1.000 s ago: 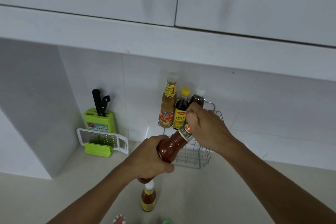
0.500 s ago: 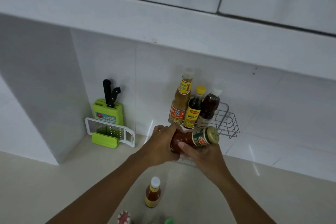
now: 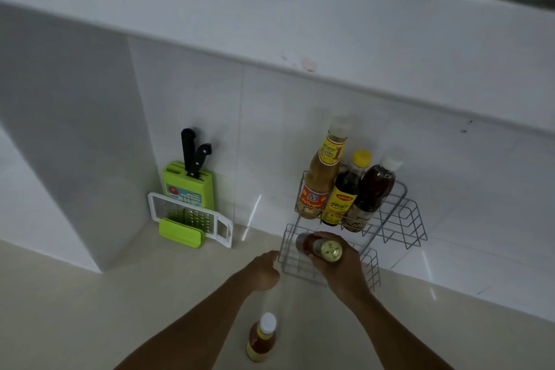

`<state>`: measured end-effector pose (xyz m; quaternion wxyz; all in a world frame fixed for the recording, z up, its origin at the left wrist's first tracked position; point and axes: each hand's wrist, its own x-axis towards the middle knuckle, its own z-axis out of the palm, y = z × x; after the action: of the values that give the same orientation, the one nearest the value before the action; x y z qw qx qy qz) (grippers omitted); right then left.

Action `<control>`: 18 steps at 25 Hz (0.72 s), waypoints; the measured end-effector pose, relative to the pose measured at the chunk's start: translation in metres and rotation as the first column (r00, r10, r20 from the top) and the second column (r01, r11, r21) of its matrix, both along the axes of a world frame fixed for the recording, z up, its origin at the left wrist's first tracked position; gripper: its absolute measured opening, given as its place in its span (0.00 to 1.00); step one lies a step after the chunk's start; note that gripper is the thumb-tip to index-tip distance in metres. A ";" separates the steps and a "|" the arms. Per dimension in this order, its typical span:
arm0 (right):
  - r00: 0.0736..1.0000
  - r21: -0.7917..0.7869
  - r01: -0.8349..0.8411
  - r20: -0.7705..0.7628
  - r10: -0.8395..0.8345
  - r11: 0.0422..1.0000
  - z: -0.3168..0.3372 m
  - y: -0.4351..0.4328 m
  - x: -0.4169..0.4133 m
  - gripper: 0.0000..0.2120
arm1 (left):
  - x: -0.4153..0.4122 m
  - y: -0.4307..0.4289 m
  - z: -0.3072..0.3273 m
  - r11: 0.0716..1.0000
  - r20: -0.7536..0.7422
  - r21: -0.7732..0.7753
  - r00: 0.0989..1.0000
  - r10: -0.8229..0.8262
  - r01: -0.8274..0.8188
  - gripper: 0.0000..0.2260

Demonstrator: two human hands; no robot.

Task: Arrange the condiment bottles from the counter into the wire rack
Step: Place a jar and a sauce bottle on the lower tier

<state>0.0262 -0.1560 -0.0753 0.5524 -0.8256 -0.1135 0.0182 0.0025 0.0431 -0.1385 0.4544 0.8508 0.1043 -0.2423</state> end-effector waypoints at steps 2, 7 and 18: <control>0.999 -0.106 -0.027 -0.023 0.025 0.994 -0.008 0.006 0.016 0.21 | 0.003 -0.007 -0.006 0.999 -0.009 -0.023 0.999 0.040 -0.040 0.33; 0.995 -0.314 -0.065 -0.090 0.038 0.947 -0.028 0.016 0.041 0.17 | 0.009 -0.010 -0.009 0.996 0.032 -0.039 0.996 0.080 -0.079 0.30; 0.978 -0.353 -0.201 -0.128 0.166 0.914 -0.030 0.034 0.066 0.24 | 0.011 -0.012 -0.012 0.998 0.037 -0.022 0.997 0.066 -0.065 0.29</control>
<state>0.0922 -0.1223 -0.1055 0.3905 -0.8974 -0.1589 0.1299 0.0135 0.0313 -0.1509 0.4727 0.8467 0.1211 -0.2122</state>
